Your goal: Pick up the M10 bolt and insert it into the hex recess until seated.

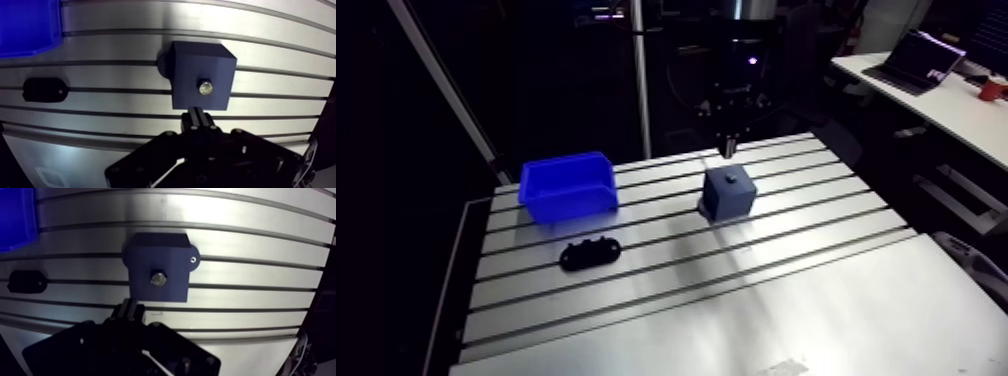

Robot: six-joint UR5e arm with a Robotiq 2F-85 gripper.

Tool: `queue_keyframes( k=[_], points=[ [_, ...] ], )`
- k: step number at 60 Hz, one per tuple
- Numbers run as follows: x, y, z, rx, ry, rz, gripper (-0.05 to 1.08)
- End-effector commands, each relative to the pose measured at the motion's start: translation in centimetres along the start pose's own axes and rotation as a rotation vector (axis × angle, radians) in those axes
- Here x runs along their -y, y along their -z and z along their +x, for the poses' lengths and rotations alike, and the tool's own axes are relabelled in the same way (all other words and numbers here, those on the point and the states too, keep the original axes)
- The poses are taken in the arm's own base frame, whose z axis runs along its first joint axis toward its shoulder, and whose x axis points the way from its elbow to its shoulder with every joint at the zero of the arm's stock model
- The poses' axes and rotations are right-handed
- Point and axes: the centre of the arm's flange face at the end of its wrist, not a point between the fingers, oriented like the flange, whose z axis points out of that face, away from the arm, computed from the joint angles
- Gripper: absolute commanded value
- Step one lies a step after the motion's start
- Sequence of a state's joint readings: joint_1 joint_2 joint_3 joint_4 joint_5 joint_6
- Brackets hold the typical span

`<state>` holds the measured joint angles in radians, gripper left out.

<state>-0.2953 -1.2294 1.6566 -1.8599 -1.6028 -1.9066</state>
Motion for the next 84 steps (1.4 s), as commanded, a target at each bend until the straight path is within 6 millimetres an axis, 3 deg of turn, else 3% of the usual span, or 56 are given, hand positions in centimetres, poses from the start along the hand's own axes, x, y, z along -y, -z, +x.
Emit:
queue_keyframes(
  k=[1,18,84],
  points=[
    [-0.3,-0.1,-0.1,0.000,0.003,-0.002,1.07],
    [-1.3,-0.7,-0.3,0.005,-0.006,0.004,1.07],
    [-1.9,-4.3,-0.6,-0.021,0.015,-0.006,1.07]
  ],
)
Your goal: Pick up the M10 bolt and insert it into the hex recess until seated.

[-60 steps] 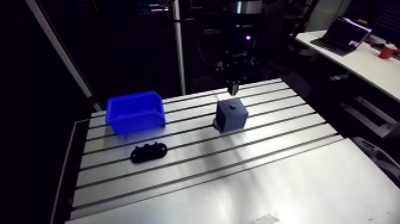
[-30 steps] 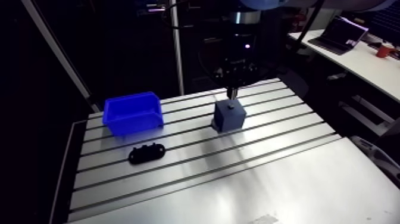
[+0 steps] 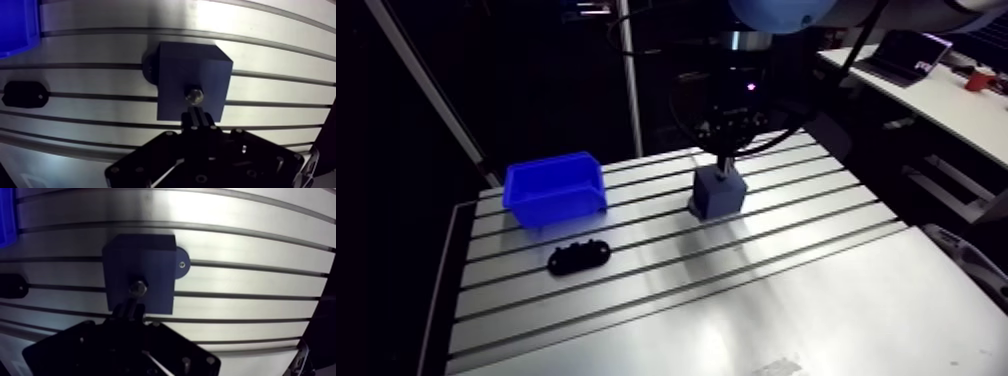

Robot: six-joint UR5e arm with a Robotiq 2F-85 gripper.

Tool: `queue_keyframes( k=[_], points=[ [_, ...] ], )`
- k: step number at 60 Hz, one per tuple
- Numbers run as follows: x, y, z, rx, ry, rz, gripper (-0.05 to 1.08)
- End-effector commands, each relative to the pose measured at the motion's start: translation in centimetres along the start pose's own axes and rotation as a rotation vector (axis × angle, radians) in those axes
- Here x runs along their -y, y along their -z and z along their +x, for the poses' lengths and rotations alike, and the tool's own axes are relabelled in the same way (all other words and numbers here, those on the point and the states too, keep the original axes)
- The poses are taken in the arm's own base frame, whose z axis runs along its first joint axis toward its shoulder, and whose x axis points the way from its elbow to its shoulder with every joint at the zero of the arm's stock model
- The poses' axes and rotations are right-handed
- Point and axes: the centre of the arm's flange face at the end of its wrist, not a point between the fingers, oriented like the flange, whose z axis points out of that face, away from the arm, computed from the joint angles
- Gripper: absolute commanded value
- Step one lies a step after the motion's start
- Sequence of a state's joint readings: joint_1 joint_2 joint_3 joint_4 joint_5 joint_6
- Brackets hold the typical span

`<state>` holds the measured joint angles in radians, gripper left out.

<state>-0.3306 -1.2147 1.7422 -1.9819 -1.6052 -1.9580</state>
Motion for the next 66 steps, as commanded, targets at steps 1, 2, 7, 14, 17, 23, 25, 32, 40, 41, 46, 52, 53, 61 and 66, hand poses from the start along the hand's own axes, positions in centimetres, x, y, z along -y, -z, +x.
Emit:
queue_keyframes(
  k=[1,2,7,14,17,23,25,32,40,41,46,52,53,61,66],
  points=[
    [-0.1,-0.7,0.1,-0.001,-0.001,0.000,1.07],
    [-0.1,-0.7,0.1,-0.001,-0.001,0.000,1.07],
    [-0.1,-0.8,0.1,0.000,-0.001,0.000,1.07],
    [-0.1,-1.1,0.2,0.005,0.000,0.002,1.07],
    [-0.1,-1.2,0.2,0.007,0.000,0.003,1.07],
    [-0.1,-1.2,0.2,0.002,0.002,-0.001,1.07],
    [-0.1,-1.2,0.3,-0.001,0.006,-0.002,1.07],
    [-0.2,-1.2,0.3,-0.005,0.013,-0.005,1.07],
    [-0.2,-1.2,0.4,-0.009,0.016,-0.007,1.07],
    [-0.2,-1.2,0.4,-0.009,0.016,-0.007,1.07],
    [-0.3,-1.6,0.4,-0.002,0.016,-0.004,1.07],
    [-0.3,-1.9,0.4,0.002,0.016,-0.002,1.07],
    [-0.3,-1.9,0.4,0.002,0.016,-0.002,1.07],
    [-0.3,-1.9,0.4,0.002,0.018,-0.002,1.07],
    [-0.3,-1.9,0.4,0.002,0.018,-0.002,1.07]
  ],
)
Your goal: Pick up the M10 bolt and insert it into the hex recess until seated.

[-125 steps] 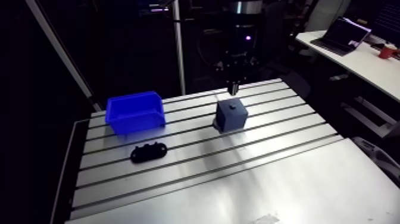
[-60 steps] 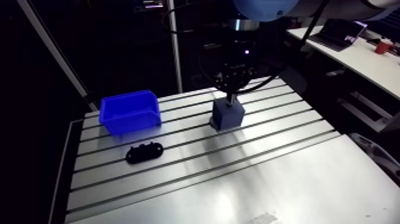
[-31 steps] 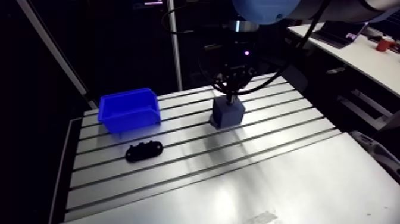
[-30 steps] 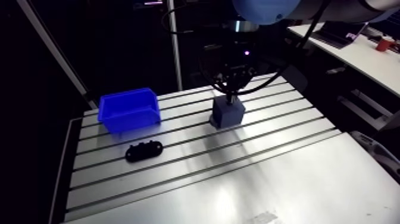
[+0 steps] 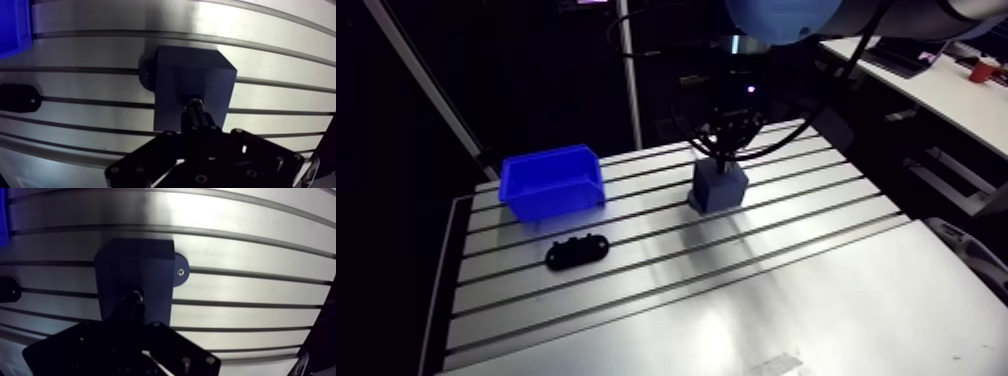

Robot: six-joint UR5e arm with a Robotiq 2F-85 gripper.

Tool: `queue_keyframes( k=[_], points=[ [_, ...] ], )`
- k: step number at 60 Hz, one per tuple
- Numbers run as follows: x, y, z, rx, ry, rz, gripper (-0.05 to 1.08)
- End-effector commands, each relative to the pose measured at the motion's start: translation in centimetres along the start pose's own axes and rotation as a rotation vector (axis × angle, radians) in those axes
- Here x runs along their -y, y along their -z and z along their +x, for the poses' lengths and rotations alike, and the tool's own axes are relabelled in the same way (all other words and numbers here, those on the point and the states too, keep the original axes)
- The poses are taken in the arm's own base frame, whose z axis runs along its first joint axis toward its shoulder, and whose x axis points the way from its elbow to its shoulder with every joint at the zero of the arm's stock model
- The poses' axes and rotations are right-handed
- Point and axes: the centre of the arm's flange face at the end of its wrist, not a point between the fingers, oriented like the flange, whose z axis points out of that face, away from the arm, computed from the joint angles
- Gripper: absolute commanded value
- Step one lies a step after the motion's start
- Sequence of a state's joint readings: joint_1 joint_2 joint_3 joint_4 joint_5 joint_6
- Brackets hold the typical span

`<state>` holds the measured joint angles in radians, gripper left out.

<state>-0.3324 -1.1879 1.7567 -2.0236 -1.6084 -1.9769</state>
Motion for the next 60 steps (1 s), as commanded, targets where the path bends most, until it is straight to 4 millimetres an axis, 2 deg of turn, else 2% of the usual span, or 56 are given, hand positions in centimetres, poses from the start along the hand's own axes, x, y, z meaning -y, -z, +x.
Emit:
queue_keyframes(
  k=[1,60],
  points=[
    [-0.03,-0.11,0.01,0.001,0.001,0.001,1.07],
    [-0.05,-0.11,0.10,-0.004,0.005,-0.002,1.07]
  ],
)
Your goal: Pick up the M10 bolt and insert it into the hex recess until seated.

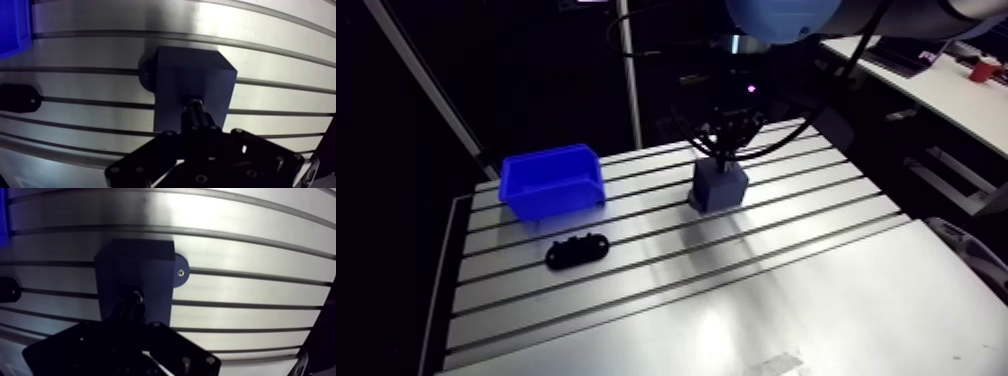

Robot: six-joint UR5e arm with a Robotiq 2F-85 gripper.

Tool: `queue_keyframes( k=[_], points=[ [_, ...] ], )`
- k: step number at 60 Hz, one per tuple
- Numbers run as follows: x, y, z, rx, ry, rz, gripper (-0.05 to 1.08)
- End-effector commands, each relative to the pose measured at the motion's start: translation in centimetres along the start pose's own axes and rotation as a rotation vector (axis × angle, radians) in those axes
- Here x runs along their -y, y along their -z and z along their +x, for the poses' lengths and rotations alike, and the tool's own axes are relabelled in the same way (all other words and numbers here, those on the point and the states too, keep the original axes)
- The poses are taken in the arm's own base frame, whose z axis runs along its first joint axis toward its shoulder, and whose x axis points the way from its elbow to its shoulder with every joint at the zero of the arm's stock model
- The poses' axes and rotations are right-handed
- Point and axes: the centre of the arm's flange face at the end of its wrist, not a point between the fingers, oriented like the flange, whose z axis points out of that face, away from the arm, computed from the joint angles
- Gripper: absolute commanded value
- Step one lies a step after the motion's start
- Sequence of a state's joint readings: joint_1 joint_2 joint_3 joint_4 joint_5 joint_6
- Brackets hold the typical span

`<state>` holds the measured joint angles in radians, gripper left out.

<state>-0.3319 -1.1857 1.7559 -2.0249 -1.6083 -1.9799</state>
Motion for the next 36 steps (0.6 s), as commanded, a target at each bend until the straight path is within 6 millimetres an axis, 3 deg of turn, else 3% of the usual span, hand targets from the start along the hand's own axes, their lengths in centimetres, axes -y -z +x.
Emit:
queue_keyframes(
  k=[1,36],
  points=[
    [-0.06,-0.04,0.03,-0.004,0.002,-0.002,1.07],
    [0.01,-0.47,-0.14,0.004,0.019,0.002,1.07]
  ],
)
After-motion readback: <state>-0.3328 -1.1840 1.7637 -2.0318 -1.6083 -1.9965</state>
